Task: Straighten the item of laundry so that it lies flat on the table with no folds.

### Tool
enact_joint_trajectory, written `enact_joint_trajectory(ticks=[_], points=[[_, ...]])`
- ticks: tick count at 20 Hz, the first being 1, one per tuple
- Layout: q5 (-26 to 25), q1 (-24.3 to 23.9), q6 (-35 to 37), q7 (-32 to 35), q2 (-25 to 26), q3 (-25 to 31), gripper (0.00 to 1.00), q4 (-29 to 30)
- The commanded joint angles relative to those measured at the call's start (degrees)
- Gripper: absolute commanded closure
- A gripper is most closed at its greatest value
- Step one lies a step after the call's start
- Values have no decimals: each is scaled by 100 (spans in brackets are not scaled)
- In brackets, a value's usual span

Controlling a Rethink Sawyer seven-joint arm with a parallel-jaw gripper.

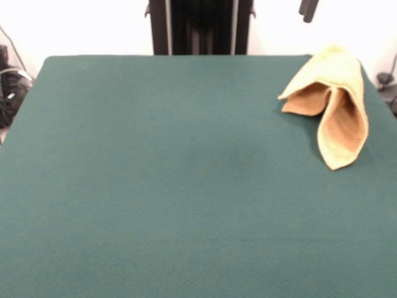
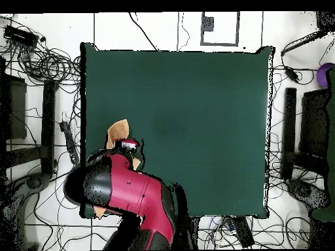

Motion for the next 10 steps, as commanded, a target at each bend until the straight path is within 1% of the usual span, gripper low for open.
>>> enact_joint_trajectory(ticks=[1, 7, 10], points=[[-1196, -697, 1694, -2119, -256, 911, 0, -316], [-1579, -1071, 1417, -1761, -296, 1467, 0, -128], [-1628, -1257, 987, -1470, -6, 1854, 0, 25]])
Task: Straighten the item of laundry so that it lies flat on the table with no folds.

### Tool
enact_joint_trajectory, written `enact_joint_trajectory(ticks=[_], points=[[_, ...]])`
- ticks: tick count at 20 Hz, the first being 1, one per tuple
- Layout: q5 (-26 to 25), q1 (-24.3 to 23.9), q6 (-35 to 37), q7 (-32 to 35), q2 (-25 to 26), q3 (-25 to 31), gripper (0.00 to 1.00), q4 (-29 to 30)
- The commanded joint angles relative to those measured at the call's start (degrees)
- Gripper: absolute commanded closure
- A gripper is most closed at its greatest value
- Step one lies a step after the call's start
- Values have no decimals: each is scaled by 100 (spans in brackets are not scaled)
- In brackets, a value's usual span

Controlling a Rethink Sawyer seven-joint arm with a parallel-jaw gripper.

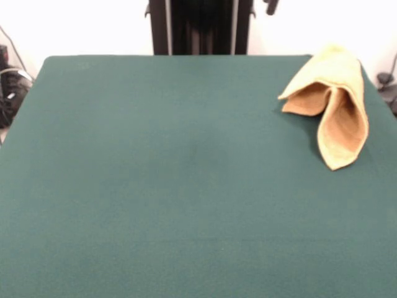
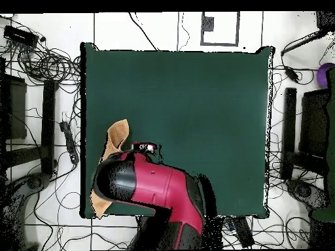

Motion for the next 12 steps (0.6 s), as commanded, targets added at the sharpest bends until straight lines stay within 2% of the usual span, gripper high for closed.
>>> enact_joint_trajectory(ticks=[1, 5, 9, 12], points=[[-360, -355, -139, -1305, 501, 1445, 0, 227], [-475, -461, -839, -865, 974, 1718, 0, 202], [-353, -25, -766, 79, 1307, 1415, 0, -80], [-256, 203, -706, 349, 1492, 1259, 0, -289]])
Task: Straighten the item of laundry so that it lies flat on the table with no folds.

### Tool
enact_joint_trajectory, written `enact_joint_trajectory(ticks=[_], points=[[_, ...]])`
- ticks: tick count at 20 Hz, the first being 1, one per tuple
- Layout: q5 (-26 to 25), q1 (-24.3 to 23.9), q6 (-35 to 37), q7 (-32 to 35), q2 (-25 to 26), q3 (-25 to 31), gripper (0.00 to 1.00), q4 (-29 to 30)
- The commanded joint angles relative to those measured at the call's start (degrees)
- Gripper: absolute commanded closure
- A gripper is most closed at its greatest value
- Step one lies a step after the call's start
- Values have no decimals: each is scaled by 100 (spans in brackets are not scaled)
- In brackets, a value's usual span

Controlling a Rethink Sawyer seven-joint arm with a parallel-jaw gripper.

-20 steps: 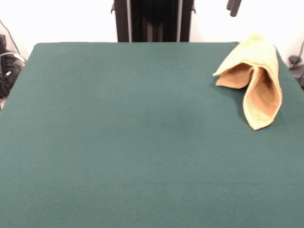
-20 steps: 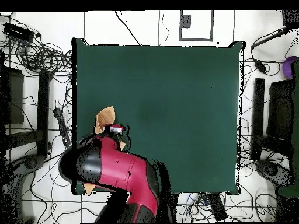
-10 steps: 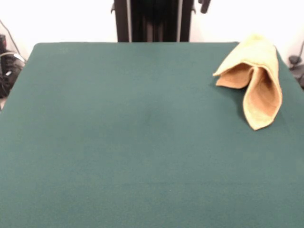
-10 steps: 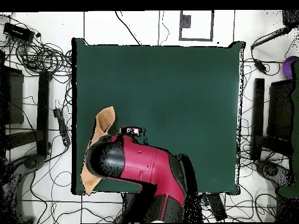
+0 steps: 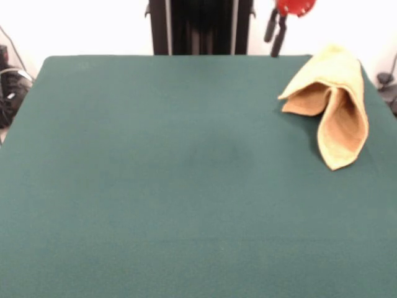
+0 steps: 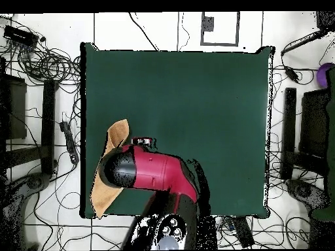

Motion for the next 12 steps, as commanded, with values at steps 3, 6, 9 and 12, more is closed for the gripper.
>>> enact_joint_trajectory(ticks=[3, 6, 9, 12], points=[[105, 498, -68, 316, 1016, 636, 0, -347], [139, 477, -142, 252, 1078, 659, 0, -365], [154, 413, -253, 159, 1138, 728, 0, -358], [153, 311, -553, 124, 1296, 862, 0, -328]])
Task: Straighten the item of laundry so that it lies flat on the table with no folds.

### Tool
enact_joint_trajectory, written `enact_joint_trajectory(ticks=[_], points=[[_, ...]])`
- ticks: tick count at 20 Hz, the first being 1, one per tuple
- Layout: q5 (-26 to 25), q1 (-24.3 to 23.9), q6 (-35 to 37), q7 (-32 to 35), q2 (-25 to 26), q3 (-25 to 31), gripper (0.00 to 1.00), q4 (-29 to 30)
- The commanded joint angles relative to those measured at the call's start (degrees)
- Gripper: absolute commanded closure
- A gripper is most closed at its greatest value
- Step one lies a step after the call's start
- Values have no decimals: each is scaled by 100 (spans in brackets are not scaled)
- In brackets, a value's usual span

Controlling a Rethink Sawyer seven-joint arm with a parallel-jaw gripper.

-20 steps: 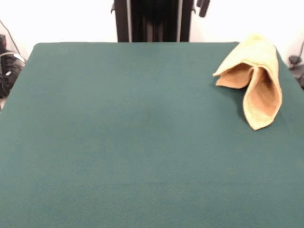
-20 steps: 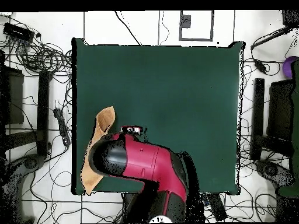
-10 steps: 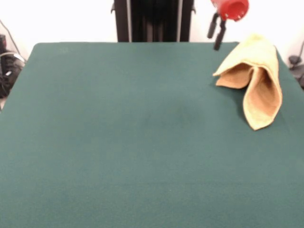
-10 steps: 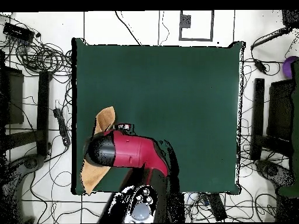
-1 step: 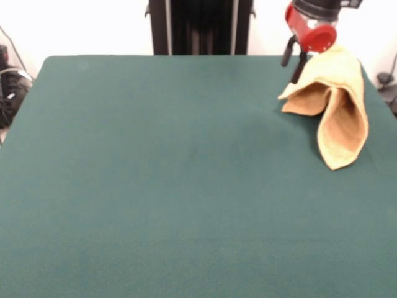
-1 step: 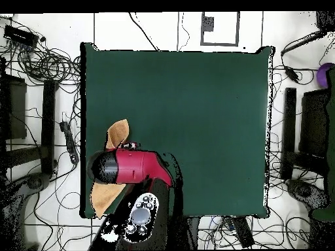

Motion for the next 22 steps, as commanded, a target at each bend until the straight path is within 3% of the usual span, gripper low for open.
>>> enact_joint_trajectory(ticks=[1, 6, 11, 18, 22], points=[[148, -109, -571, 121, 515, 745, 0, -112], [148, -277, -1067, 94, 1108, 1023, 0, -126], [258, -146, -1533, 382, 1670, 973, 0, -281], [511, -144, -1555, 614, 1663, 1293, 0, 249], [570, -151, -1669, 680, 1417, 1452, 0, 661]])
